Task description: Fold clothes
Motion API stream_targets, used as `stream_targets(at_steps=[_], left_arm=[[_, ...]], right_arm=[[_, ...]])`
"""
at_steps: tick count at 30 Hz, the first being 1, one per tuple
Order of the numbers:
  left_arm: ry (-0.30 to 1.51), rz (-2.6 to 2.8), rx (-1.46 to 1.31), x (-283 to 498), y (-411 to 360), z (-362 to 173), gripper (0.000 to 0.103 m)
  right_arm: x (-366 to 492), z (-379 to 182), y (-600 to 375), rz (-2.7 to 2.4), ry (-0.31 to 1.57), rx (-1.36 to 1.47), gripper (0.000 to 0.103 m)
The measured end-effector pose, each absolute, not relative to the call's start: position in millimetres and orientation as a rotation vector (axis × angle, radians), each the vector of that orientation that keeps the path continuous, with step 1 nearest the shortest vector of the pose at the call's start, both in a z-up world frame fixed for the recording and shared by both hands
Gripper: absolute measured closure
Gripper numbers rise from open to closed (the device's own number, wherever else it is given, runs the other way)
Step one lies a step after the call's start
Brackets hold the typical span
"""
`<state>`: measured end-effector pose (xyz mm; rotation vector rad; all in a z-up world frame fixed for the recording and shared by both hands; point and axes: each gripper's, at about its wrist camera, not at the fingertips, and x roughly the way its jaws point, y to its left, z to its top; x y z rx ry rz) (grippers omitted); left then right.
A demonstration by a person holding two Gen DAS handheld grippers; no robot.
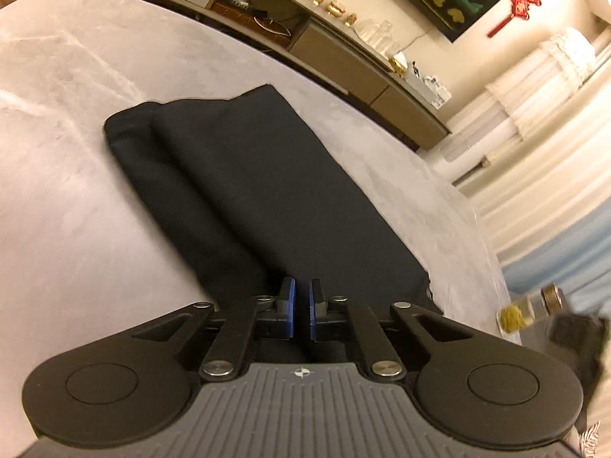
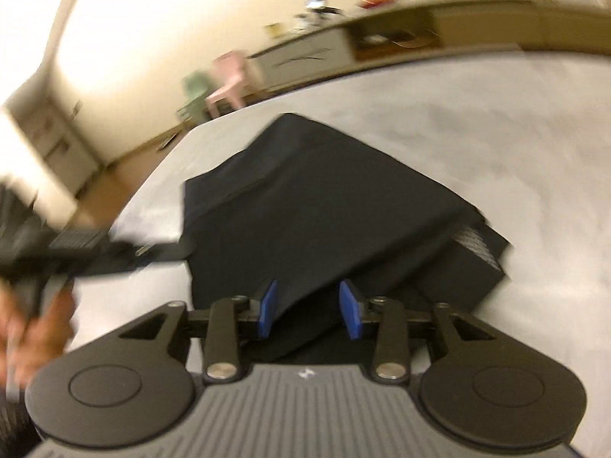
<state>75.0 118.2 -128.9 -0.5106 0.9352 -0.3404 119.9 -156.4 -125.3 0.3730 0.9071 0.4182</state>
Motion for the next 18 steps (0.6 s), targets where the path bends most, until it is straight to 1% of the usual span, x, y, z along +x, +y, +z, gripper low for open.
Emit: stream_targets(at_steps=[1, 3, 4, 7, 9, 11, 13, 15, 17, 18], left_arm=[[0.958, -0.323, -0.498, 72.8, 118.7, -134.9, 0.097], [0.986, -0.279, -0.469, 74.1, 121.5, -146.5, 0.097], [0.996, -0.266, -0.470, 75.7, 123.7, -151.6, 0.097], [0.969, -0.273, -0.485, 78.8, 128.2, -149.1, 0.097], [0.940, -0.288, -0.490, 79.6, 128.2, -142.4, 0.095], [0.936, -0.286, -0.479, 84.3, 126.1, -141.6, 0.095], [0.964, -0.265, -0.473, 91.5, 121.6, -148.9, 0.095], [0.964, -0.248, -0.468, 92.6, 118.1, -151.9, 0.095], [0.958, -0.233, -0.465, 92.6, 115.2, -153.7, 0.095], [0.955, -0.226, -0.464, 92.6, 113.7, -154.7, 0.095]], right_arm=[[120.4, -132.3, -161.5, 0.396, 0.928, 0.393, 0.060], [118.0, -143.4, -163.8, 0.365, 0.952, 0.384, 0.064], [114.8, -145.1, -162.1, 0.351, 0.949, 0.366, 0.064], [92.9, -126.1, -139.4, 0.312, 0.854, 0.228, 0.062], [75.4, -110.7, -116.2, 0.335, 0.755, 0.092, 0.062], [58.2, -100.8, -84.9, 0.410, 0.649, -0.060, 0.056], [48.7, -101.8, -52.2, 0.505, 0.614, -0.173, 0.054], [46.7, -108.4, -27.3, 0.553, 0.602, -0.276, 0.054], [52.8, -121.2, -9.7, 0.547, 0.617, -0.376, 0.063], [58.6, -129.0, -6.5, 0.529, 0.642, -0.412, 0.081]])
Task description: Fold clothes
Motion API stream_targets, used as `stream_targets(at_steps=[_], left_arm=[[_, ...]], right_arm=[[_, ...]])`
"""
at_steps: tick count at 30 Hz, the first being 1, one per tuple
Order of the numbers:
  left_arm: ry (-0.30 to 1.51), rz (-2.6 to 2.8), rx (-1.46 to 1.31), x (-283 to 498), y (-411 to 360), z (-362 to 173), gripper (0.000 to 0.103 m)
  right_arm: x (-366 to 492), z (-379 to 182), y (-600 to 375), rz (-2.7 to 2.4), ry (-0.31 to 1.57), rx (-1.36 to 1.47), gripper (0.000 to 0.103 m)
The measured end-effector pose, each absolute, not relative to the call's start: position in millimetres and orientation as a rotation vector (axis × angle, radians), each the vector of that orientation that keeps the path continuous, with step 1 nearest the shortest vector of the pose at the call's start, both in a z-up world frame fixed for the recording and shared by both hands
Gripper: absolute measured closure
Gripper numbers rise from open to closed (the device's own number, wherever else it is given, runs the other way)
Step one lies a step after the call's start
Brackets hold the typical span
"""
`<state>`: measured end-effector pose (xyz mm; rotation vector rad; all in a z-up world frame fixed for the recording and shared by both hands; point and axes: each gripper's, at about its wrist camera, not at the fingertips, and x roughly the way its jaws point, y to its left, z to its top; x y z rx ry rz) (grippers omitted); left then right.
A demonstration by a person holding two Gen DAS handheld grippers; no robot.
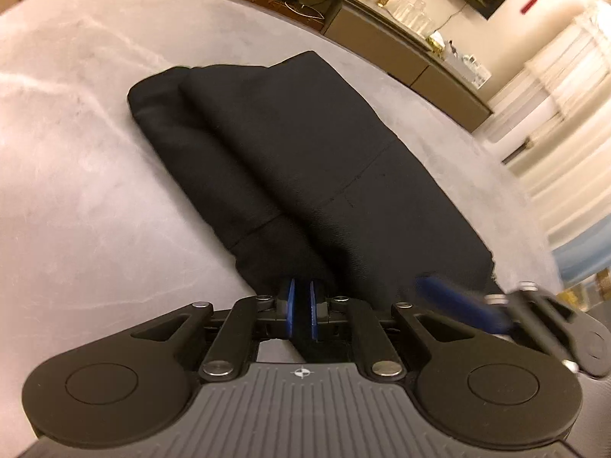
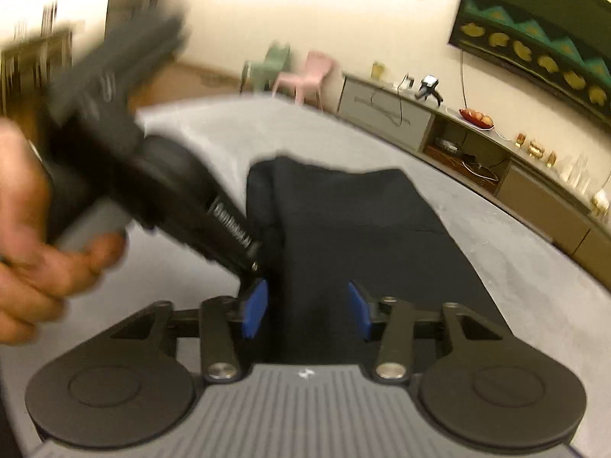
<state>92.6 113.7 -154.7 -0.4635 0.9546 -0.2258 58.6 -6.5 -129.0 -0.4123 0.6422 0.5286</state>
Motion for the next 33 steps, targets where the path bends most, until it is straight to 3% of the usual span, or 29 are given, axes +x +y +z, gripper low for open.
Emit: stream_targets(at_steps=[1, 4, 9, 12, 15, 18, 19, 25, 30, 33], left_arm=[[0.951, -0.218, -0.462, 92.6, 112.2, -155.6, 0.095], [0.940, -0.201, -0.465, 91.6, 109.8, -158.6, 0.095], [0.936, -0.202, -0.549, 88.9, 120.3, -164.1, 0.098], [0.954, -0.156, -0.567, 85.7, 130.7, -160.5, 0.100], [0.841, -0.121, -0.492, 77.3, 140.8, -136.9, 0.099], [0.715, -0.088, -0.410, 68.5, 150.8, -111.7, 0.097], [0.672, -0.078, -0.382, 65.6, 154.2, -103.2, 0.094], [0.808, -0.236, -0.294, 105.3, 111.7, -129.1, 0.092], [0.803, -0.247, -0.154, 132.9, 68.6, -138.2, 0.092], [0.816, -0.192, -0.196, 144.7, 70.6, -141.5, 0.092]], right_arm=[[64.6, -136.3, -5.1, 0.511, 0.668, -0.438, 0.091], [76.6, -144.9, -12.8, 0.505, 0.702, -0.418, 0.099], [54.7, -112.1, 1.4, 0.633, 0.676, -0.307, 0.100], [45.7, -132.9, 9.1, 0.627, 0.719, -0.356, 0.100], [44.5, -146.8, 9.7, 0.626, 0.744, -0.396, 0.098], [37.1, -149.4, 18.5, 0.628, 0.723, -0.472, 0.084], [33.2, -152.4, 23.3, 0.626, 0.704, -0.518, 0.083], [27.9, -157.3, 18.8, 0.581, 0.673, -0.723, 0.093], [79.2, -173.3, -56.9, 0.305, 0.680, -0.865, 0.090], [91.6, -161.6, -87.5, 0.343, 0.760, -0.814, 0.090]])
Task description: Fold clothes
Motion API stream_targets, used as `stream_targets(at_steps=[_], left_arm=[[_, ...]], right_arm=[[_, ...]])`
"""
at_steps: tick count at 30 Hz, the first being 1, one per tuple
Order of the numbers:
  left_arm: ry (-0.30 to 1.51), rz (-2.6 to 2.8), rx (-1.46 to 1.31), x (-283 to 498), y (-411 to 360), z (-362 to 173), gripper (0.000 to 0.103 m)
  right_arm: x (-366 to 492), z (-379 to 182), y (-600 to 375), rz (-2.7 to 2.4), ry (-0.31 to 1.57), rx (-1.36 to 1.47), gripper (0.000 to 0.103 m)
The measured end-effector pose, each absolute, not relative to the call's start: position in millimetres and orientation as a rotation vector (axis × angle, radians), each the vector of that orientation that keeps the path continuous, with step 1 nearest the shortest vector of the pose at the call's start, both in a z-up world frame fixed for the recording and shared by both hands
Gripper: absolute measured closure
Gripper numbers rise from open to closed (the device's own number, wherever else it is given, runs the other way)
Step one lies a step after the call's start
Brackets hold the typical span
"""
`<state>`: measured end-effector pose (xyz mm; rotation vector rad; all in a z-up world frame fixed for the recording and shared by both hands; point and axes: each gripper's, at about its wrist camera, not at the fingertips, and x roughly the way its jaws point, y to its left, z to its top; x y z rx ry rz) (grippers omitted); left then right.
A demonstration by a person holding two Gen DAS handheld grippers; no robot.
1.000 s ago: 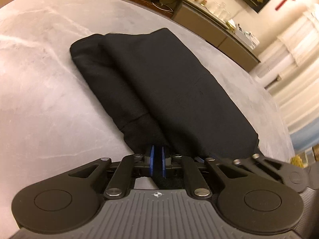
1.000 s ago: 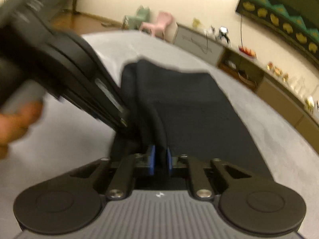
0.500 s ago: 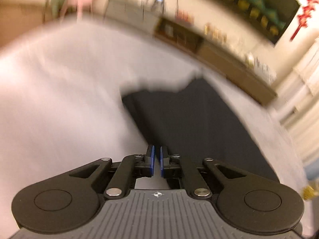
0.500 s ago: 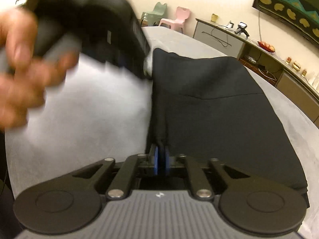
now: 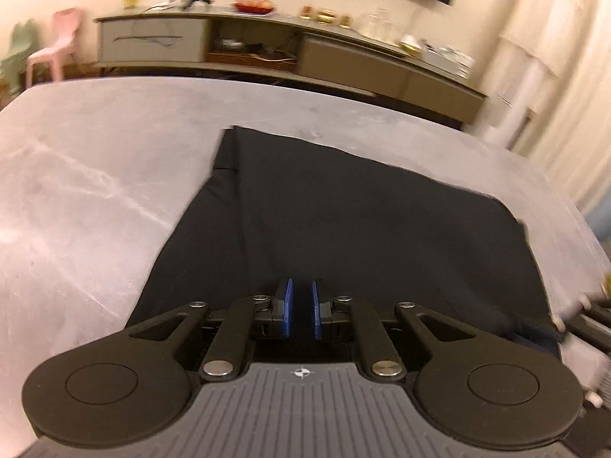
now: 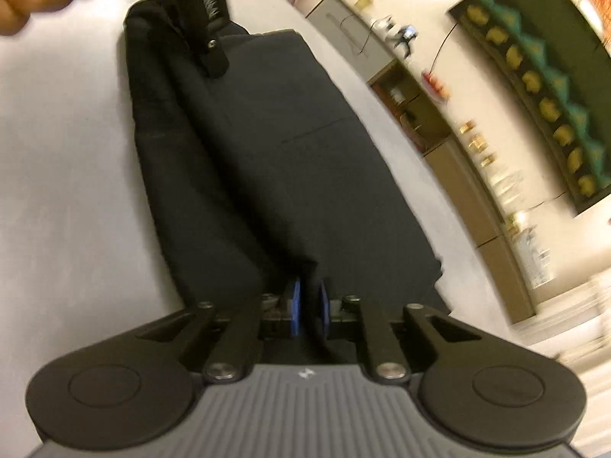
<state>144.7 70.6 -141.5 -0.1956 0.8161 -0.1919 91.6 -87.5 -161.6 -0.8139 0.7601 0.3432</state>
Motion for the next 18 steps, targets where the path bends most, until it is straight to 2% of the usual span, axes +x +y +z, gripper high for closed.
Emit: stream_targets(at_steps=[1, 5, 6, 8, 9, 11, 13, 14, 15, 16, 17, 18], left_arm=[[0.819, -0.178, -0.215, 146.4, 74.3, -139.9, 0.092], [0.774, -0.181, -0.235, 136.5, 81.9, -120.6, 0.092], [0.758, -0.206, -0.213, 131.4, 77.2, -114.2, 0.092], [0.727, -0.290, -0.143, 122.1, 62.6, -102.4, 0.091], [0.718, -0.365, -0.062, 111.4, 51.3, -100.2, 0.088], [0.702, -0.488, 0.111, 89.5, 28.3, -103.4, 0.076], [0.687, -0.543, 0.258, 75.6, 7.8, -116.0, 0.075], [0.693, -0.544, 0.295, 74.8, 1.4, -124.6, 0.075], [0.704, -0.535, 0.317, 76.3, -3.4, -134.0, 0.075], [0.709, -0.526, 0.326, 77.7, -5.7, -140.9, 0.075], [0.712, -0.517, 0.328, 79.2, -7.0, -146.8, 0.075], [0.711, -0.516, 0.321, 79.5, -6.4, -149.1, 0.075]], right_arm=[[91.6, -150.4, -95.8, 0.403, 0.797, -0.734, 0.087], [90.1, -96.7, -142.6, 0.597, 0.829, -0.283, 0.087], [92.7, -88.3, -152.6, 0.584, 0.807, -0.223, 0.083], [96.9, -82.0, -165.6, 0.535, 0.773, -0.180, 0.064], [95.4, -84.2, -159.3, 0.534, 0.769, -0.196, 0.050], [92.5, -88.6, -146.6, 0.531, 0.759, -0.228, 0.048], [89.6, -93.0, -133.8, 0.529, 0.749, -0.260, 0.048], [88.1, -95.2, -127.5, 0.528, 0.745, -0.276, 0.049], [86.7, -97.4, -121.1, 0.526, 0.740, -0.292, 0.056], [85.2, -99.6, -114.8, 0.525, 0.735, -0.308, 0.079], [83.8, -101.8, -108.4, 0.524, 0.730, -0.324, 0.095], [82.3, -104.0, -102.1, 0.523, 0.725, -0.340, 0.099]])
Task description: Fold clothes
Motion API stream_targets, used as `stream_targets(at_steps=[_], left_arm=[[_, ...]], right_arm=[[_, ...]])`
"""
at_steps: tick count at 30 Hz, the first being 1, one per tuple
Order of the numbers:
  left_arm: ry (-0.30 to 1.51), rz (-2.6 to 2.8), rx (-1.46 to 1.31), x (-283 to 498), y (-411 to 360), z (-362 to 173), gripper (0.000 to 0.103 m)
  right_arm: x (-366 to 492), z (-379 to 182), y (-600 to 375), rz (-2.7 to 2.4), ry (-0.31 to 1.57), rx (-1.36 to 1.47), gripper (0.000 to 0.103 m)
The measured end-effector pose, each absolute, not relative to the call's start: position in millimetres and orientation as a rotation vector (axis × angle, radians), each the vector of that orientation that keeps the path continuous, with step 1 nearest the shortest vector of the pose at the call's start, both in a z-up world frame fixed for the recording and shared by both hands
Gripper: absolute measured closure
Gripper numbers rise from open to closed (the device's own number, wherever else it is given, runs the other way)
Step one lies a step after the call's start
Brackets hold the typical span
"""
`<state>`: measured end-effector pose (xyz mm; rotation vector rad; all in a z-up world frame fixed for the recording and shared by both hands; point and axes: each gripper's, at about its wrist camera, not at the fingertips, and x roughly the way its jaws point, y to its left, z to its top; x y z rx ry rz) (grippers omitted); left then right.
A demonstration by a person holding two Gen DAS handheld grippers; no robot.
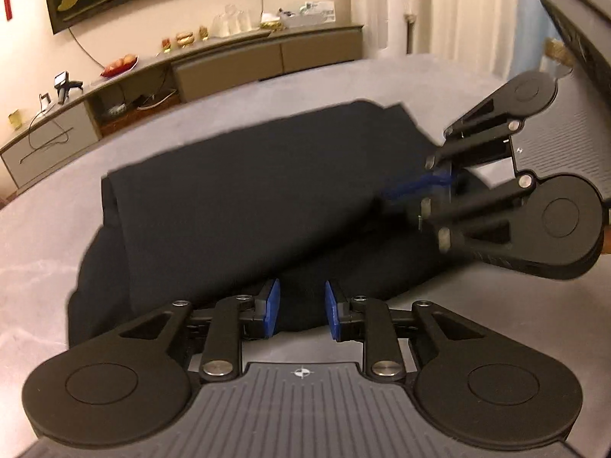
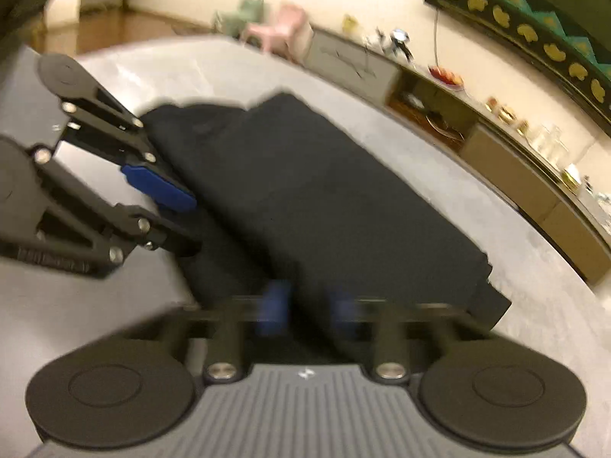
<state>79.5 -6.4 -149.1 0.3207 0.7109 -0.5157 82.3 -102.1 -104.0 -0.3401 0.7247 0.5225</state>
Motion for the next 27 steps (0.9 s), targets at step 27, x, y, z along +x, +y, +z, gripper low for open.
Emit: stream_targets(at_steps=[27], left_arm=[[0.740, -0.414, 0.088, 110.8, 68.4, -130.1, 0.067]], right_arm=[[50.1, -122.0, -131.3, 0.417, 0.747, -0.128, 0.072]])
